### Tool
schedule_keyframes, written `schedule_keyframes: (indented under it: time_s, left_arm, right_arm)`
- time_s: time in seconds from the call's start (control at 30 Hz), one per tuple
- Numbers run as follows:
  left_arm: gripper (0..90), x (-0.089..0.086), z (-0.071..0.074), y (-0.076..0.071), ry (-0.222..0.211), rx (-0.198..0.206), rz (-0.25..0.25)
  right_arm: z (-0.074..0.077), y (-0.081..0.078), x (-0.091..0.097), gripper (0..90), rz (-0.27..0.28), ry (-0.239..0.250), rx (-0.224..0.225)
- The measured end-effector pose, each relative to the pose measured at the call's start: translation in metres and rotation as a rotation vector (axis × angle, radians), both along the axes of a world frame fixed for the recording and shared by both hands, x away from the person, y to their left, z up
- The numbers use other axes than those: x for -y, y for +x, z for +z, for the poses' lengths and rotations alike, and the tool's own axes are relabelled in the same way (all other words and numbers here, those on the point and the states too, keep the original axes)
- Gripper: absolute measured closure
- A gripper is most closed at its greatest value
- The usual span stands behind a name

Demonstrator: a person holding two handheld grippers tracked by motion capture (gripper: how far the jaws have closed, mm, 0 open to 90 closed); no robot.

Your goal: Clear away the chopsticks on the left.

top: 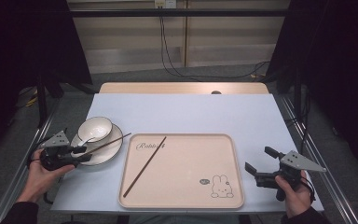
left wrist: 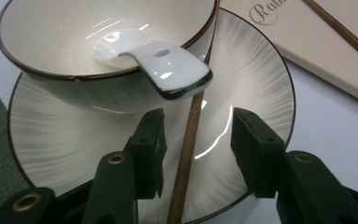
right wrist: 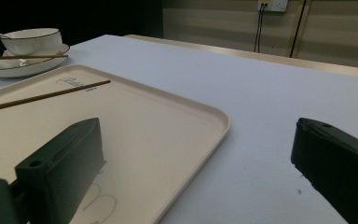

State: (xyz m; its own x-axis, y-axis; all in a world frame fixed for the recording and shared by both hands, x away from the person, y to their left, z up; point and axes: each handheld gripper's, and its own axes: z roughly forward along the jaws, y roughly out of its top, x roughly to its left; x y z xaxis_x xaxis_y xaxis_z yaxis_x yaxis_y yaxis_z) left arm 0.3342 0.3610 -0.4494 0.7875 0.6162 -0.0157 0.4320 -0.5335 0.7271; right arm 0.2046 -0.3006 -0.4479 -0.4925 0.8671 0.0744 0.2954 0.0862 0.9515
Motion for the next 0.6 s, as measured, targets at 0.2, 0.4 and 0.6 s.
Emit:
schedule_keyframes:
  time_s: [0.2, 0.4, 0.6]
  left_arm:
    - [61.8, 0.0047, -0.0021, 0.0020, 0.001, -0.015, 0.000]
    - [67.8, 0.0068, -0.0026, 0.0026, 0.013, -0.018, -0.015]
    - [75.0, 0.0086, -0.0039, 0.0019, 0.011, -0.034, -0.032]
  right_arm:
    - [0.0000, 0.0000, 0.0001, 2.0, 0.001, -0.001, -0.004]
    - [-0.0002, 0.0002, 0.0000, 2.0, -0.002, -0.002, -0.003]
    - [-0.0002, 0.0003, 0.0000, 2.0, -0.002, -0.002, -0.003]
